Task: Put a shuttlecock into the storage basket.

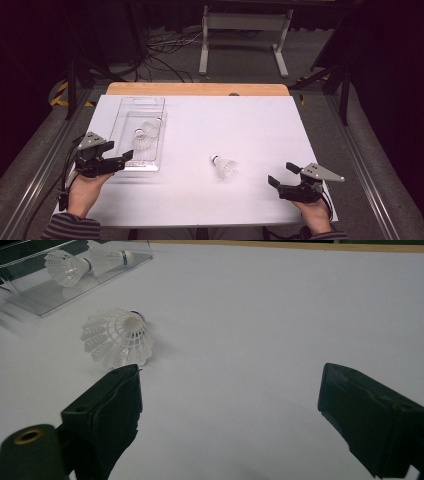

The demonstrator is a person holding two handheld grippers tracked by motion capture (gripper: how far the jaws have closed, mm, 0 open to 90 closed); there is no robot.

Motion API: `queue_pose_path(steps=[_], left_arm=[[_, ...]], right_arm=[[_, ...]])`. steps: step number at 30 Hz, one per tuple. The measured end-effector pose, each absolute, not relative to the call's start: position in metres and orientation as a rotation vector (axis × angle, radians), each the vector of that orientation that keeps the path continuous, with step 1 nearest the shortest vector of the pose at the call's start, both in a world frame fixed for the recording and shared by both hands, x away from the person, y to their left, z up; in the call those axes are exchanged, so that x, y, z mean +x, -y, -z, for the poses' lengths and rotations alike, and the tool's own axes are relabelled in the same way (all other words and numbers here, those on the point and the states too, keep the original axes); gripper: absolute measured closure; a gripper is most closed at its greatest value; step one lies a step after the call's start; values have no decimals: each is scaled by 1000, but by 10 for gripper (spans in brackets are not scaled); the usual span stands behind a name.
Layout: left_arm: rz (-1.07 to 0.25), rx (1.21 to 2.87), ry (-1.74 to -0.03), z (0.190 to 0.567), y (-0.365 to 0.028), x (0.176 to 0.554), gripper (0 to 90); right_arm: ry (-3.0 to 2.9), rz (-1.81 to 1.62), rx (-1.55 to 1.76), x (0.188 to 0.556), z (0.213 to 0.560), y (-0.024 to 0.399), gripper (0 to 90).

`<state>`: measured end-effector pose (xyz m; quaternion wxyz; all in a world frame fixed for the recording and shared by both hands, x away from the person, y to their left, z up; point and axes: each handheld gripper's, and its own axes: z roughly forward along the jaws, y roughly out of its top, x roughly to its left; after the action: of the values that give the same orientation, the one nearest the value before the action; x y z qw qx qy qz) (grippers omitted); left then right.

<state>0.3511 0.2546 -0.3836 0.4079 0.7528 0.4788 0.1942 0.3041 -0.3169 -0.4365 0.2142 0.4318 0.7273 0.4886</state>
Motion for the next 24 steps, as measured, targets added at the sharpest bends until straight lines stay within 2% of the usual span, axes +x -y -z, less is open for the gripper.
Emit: queue_pose_path(steps=[24], left_arm=[[-506, 1851, -1186, 397, -256, 332, 216]], right_arm=[[-2015, -1356, 1206, 304, 437, 318, 113]])
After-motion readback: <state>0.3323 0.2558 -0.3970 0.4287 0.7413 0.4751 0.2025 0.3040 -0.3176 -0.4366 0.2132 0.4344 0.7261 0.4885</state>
